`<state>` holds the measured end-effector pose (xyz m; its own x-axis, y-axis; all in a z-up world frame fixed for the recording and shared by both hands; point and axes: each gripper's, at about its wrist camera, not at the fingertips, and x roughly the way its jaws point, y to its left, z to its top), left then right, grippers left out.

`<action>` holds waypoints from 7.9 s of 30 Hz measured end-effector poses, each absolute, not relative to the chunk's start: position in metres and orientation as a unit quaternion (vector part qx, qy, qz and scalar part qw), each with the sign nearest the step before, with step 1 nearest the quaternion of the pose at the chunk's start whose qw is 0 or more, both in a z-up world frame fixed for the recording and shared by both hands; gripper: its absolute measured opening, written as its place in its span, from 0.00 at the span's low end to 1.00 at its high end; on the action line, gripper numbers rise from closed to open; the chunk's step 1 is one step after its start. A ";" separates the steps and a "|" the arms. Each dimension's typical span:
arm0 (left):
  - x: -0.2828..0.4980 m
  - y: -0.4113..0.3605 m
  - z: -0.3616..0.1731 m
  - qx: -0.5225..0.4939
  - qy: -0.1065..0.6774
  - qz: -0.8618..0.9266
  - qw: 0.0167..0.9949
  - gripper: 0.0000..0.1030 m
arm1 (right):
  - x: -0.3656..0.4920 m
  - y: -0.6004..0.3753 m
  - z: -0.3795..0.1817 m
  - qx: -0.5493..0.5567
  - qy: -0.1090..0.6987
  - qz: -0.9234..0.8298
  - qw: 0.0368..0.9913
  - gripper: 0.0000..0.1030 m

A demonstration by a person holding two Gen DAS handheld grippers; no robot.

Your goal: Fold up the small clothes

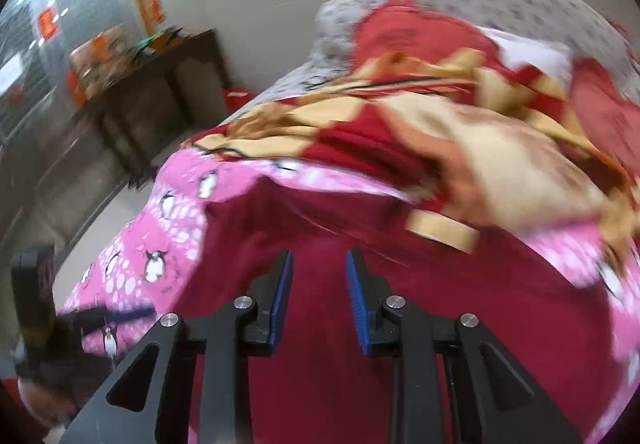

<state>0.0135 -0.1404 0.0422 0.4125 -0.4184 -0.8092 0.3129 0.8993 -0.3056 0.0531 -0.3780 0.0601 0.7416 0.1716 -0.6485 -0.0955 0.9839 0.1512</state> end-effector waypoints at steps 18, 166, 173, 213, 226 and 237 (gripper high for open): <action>0.001 -0.132 0.031 -0.081 0.486 -0.224 0.841 0.71 | 0.133 -0.280 0.034 0.011 0.445 0.053 0.894 0.76; -0.110 -0.324 0.085 0.062 0.438 -0.418 0.794 0.71 | -0.169 -0.502 0.046 0.139 0.371 0.009 0.918 0.42; -0.096 -0.319 0.070 0.059 0.452 -0.383 0.803 0.71 | -0.179 -0.509 -0.011 0.106 0.432 -0.083 0.892 0.44; -0.012 -0.363 0.054 -0.076 0.506 -0.427 0.746 0.68 | -0.127 -0.567 0.002 0.299 0.313 -0.014 0.901 0.48; -0.082 -0.264 0.085 -0.049 0.563 -0.385 0.729 0.67 | -0.175 -0.492 0.024 0.328 0.375 0.059 0.865 0.49; -0.097 -0.235 0.077 -0.005 0.509 -0.303 0.806 0.86 | -0.204 -0.448 0.040 0.197 0.373 0.013 0.907 0.57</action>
